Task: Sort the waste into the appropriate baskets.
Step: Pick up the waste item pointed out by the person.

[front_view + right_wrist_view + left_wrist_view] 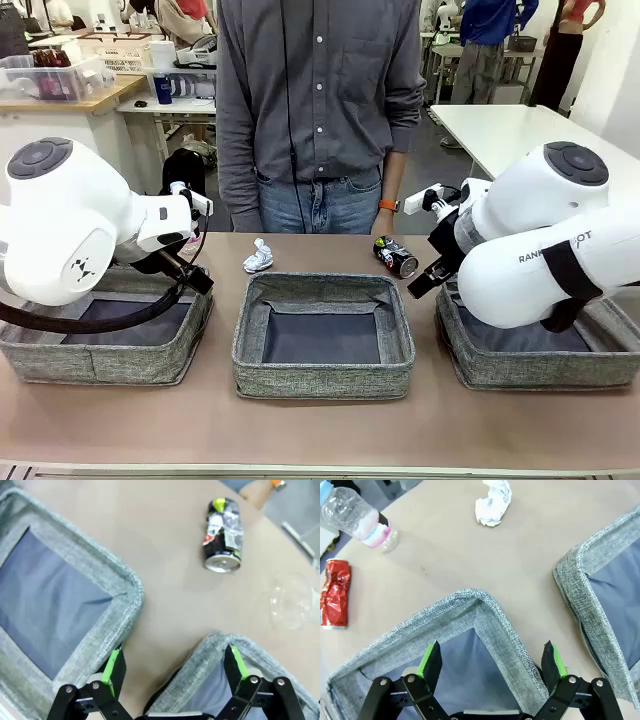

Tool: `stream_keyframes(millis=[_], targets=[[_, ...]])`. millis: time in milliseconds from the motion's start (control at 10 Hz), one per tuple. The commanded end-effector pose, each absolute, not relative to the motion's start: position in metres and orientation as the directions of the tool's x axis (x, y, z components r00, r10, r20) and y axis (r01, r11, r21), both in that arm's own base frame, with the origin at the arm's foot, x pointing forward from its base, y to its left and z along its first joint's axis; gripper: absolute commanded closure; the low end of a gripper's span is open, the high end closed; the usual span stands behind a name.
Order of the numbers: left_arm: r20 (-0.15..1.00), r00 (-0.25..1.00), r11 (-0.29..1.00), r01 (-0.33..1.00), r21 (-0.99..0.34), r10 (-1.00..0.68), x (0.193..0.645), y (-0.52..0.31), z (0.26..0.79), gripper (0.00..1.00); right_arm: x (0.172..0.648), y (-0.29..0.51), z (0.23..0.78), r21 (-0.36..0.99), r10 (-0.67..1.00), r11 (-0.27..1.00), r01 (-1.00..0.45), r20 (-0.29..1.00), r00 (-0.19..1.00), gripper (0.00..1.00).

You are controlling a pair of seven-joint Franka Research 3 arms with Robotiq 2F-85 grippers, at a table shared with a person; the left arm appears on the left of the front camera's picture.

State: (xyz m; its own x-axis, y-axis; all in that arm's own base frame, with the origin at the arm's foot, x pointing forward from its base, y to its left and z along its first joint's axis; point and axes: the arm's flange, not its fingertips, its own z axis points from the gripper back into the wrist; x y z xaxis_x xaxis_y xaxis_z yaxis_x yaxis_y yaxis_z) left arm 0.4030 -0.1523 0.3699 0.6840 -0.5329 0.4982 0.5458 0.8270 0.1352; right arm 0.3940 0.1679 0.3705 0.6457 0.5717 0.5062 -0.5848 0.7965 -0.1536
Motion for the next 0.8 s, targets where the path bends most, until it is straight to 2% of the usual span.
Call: stream_keyframes(millis=[0,700], targets=[[0.498,0.684,0.827,0.546,0.135,-0.533,0.4030,-0.1524,0.3699,0.00,0.3940,0.1679,0.3705,-0.154,0.572,0.796,-0.585,0.506,0.646,0.00],[0.498,0.684,0.827,0.546,0.135,-0.533,0.4030,-0.1524,0.3699,0.00,0.3940,0.1679,0.3705,-0.154,0.572,0.796,-0.585,0.506,0.646,0.00]])
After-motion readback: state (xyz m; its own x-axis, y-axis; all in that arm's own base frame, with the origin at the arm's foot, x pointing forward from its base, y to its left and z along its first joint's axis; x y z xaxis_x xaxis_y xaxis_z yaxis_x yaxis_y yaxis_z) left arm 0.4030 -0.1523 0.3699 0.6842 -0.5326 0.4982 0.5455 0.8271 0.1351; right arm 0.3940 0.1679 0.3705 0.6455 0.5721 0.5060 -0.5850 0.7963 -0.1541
